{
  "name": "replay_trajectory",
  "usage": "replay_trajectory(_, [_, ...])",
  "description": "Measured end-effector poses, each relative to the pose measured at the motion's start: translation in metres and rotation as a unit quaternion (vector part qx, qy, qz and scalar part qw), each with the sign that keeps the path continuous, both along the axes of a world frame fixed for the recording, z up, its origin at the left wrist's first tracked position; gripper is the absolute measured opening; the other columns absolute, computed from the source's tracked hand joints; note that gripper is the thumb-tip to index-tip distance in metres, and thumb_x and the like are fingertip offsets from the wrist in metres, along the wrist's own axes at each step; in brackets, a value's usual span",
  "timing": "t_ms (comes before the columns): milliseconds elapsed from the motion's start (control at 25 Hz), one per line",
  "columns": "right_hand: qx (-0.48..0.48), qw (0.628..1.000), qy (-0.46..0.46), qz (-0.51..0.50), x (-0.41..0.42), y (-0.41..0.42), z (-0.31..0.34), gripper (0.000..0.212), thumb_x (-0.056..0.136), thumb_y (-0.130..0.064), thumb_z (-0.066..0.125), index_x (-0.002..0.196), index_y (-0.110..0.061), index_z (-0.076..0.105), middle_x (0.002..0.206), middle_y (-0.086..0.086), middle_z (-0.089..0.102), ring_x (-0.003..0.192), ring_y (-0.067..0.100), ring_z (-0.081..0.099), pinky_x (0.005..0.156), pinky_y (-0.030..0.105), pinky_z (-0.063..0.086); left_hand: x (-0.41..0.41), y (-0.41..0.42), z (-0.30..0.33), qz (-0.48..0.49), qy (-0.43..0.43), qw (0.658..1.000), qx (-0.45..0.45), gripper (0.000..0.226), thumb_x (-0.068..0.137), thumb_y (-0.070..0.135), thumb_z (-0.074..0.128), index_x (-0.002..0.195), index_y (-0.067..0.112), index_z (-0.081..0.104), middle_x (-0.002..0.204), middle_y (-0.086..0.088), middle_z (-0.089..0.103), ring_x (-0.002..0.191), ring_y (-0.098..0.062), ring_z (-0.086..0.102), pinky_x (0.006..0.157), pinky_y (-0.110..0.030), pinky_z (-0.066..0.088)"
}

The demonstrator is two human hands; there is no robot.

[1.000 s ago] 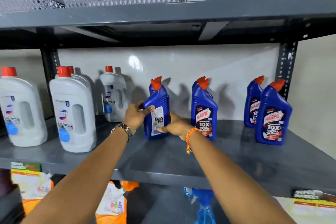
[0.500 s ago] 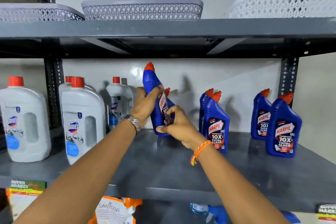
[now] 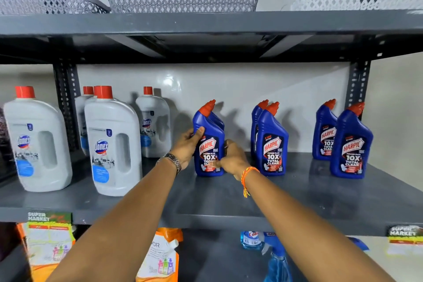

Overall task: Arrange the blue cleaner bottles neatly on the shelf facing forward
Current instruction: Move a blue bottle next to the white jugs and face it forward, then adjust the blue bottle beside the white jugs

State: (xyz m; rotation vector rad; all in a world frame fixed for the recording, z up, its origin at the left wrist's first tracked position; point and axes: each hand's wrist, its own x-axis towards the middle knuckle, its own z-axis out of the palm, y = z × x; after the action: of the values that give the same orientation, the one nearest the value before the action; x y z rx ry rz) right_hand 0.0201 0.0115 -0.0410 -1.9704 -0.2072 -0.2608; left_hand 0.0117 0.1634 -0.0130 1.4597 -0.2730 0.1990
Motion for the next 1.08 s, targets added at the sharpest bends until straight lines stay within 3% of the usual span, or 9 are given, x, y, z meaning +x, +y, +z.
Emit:
replay_trajectory(160, [0.075, 0.993, 0.036, 0.087, 0.0, -0.009, 0.0, 0.039, 0.08, 0.007, 0.074, 0.11, -0.013, 0.058, 0.123, 0.018, 0.069, 0.119, 0.035, 0.065, 0.102, 0.051, 0.054, -0.002, 0.003, -0.019, 0.014, 0.027, 0.998, 0.063, 0.036, 0.099, 0.029, 0.054, 0.128, 0.009, 0.055, 0.113, -0.011, 0.072, 0.098, -0.028, 0.068, 0.079, -0.038, 0.058])
replay_trajectory(280, [0.08, 0.99, 0.032, 0.113, -0.008, -0.013, 0.001, 0.033, 0.087, 0.001, 0.07, 0.114, -0.013, 0.058, 0.129, 0.018, 0.067, 0.122, 0.035, 0.064, 0.105, 0.053, 0.052, -0.014, 0.0, -0.021, 0.048, 0.023, 0.992, 0.117, 0.031, 0.099, 0.029, 0.055, 0.127, 0.015, 0.055, 0.124, -0.017, 0.07, 0.103, -0.032, 0.07, 0.088, -0.047, 0.059])
replay_trajectory(480, [0.057, 0.991, -0.002, 0.121, -0.055, -0.025, -0.01, 0.035, 0.084, -0.008, 0.075, 0.115, -0.015, 0.06, 0.111, 0.002, 0.072, 0.106, 0.02, 0.07, 0.096, 0.041, 0.057, -0.059, 0.01, -0.031, 0.026, -0.025, 0.989, 0.145, 0.021, 0.094, 0.034, 0.061, 0.115, 0.032, 0.061, 0.114, -0.009, 0.075, 0.104, -0.029, 0.073, 0.089, -0.05, 0.06])
replay_trajectory(680, [-0.015, 0.993, -0.047, 0.103, -0.083, -0.03, -0.014, 0.046, 0.082, -0.02, 0.079, 0.123, -0.012, 0.06, 0.124, 0.009, 0.072, 0.111, 0.024, 0.069, 0.093, 0.043, 0.059, -0.083, 0.016, -0.04, 0.035, -0.078, 0.984, 0.158, 0.046, 0.073, 0.066, 0.07, 0.111, 0.04, 0.065, 0.114, -0.006, 0.077, 0.104, -0.025, 0.075, 0.088, -0.052, 0.06])
replay_trajectory(880, [-0.011, 0.993, -0.021, 0.112, -0.09, -0.029, -0.009, 0.047, 0.082, -0.018, 0.079, 0.124, -0.013, 0.059, 0.125, 0.008, 0.07, 0.113, 0.023, 0.068, 0.095, 0.044, 0.058, -0.09, 0.016, -0.041, 0.041, -0.054, 0.984, 0.162, 0.046, 0.076, 0.058, 0.07, 0.115, 0.035, 0.065, 0.114, -0.004, 0.077, 0.105, -0.025, 0.074, 0.09, -0.058, 0.058])
replay_trajectory(960, [-0.011, 0.991, -0.014, 0.13, -0.095, -0.035, -0.01, 0.052, 0.082, -0.016, 0.079, 0.128, -0.012, 0.056, 0.123, 0.003, 0.068, 0.112, 0.02, 0.066, 0.094, 0.037, 0.057, -0.101, 0.014, -0.038, 0.066, -0.057, 0.981, 0.171, 0.048, 0.082, 0.049, 0.072, 0.124, 0.03, 0.06, 0.117, -0.002, 0.074, 0.106, -0.02, 0.073, 0.092, -0.054, 0.058])
replay_trajectory(1040, [0.04, 0.993, -0.035, 0.104, -0.095, -0.061, -0.009, 0.051, 0.082, -0.013, 0.079, 0.127, -0.013, 0.055, 0.112, -0.002, 0.065, 0.103, 0.015, 0.065, 0.089, 0.029, 0.053, -0.12, 0.0, -0.039, 0.207, -0.112, 0.961, 0.142, 0.042, 0.087, 0.03, 0.071, 0.126, 0.021, 0.058, 0.111, 0.001, 0.072, 0.095, -0.003, 0.07, 0.088, -0.037, 0.061])
replay_trajectory(1080, [0.094, 0.992, -0.067, 0.051, -0.091, -0.081, -0.006, 0.044, 0.083, -0.01, 0.078, 0.121, -0.013, 0.057, 0.106, 0.001, 0.065, 0.096, 0.015, 0.065, 0.086, 0.028, 0.053, -0.135, -0.014, -0.042, 0.296, -0.17, 0.933, 0.111, 0.031, 0.089, 0.019, 0.069, 0.119, 0.017, 0.061, 0.102, 0.002, 0.071, 0.086, 0.0, 0.068, 0.081, -0.027, 0.059])
